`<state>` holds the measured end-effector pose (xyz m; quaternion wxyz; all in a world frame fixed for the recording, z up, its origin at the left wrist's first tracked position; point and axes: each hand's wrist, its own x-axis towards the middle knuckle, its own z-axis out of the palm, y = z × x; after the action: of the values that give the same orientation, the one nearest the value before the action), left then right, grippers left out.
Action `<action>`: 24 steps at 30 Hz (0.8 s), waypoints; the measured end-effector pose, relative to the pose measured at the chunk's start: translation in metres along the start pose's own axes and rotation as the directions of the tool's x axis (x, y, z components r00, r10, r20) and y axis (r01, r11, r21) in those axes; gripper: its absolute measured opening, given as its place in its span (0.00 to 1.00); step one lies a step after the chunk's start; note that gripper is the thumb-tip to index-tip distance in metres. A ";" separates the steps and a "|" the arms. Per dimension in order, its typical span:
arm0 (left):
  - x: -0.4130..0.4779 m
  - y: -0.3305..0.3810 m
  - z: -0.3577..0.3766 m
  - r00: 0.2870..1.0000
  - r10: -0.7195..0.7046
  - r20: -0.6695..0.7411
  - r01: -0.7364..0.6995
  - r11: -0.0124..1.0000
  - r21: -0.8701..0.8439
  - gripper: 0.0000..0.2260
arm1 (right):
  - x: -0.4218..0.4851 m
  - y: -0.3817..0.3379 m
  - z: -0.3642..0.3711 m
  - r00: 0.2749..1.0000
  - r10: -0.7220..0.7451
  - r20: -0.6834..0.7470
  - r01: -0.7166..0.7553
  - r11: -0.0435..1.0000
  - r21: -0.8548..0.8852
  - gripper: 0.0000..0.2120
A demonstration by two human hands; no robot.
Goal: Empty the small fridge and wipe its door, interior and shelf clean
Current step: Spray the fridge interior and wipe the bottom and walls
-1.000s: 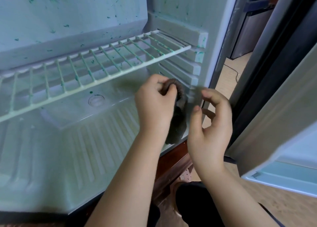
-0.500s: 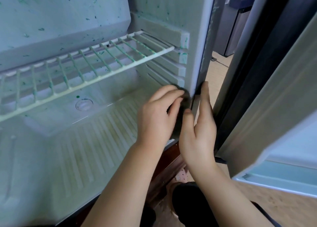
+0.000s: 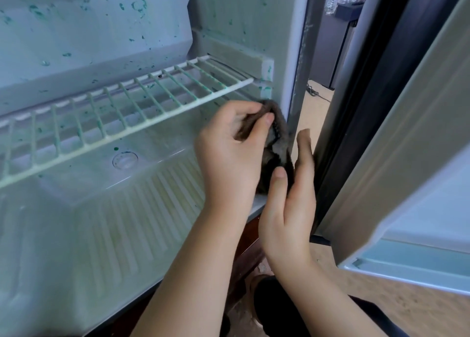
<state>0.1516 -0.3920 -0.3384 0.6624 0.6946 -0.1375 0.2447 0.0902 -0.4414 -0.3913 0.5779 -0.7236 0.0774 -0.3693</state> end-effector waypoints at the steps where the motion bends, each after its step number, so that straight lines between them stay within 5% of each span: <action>1: 0.000 -0.001 0.003 0.999 0.042 0.017 -0.043 0.998 0.049 0.09 | -0.001 0.000 0.000 1.000 -0.014 -0.001 0.014 1.000 -0.009 0.24; 7: -0.009 -0.010 0.022 0.995 0.085 0.049 -0.094 0.967 0.238 0.11 | -0.002 0.006 -0.002 1.000 0.001 0.028 -0.001 1.000 0.004 0.26; 15: -0.022 -0.037 -0.012 0.902 -0.403 0.155 0.343 0.887 0.308 0.14 | -0.016 0.020 -0.005 0.996 0.059 0.070 -0.049 0.989 -0.141 0.28; 20: -0.011 -0.011 -0.057 0.754 -0.541 0.372 0.599 0.799 -0.050 0.03 | -0.021 0.022 -0.005 0.991 -0.042 0.126 0.080 0.947 -0.311 0.09; 24: -0.006 -0.009 -0.083 0.747 -0.571 0.341 0.620 0.783 -0.046 0.02 | -0.020 0.012 0.002 0.973 0.078 0.216 -0.012 0.957 -0.289 0.06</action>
<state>0.1382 -0.3105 -0.3484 0.7279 0.6773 -0.0284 -0.1032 0.0812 -0.4328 -0.4110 0.4805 -0.8347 0.0806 -0.2567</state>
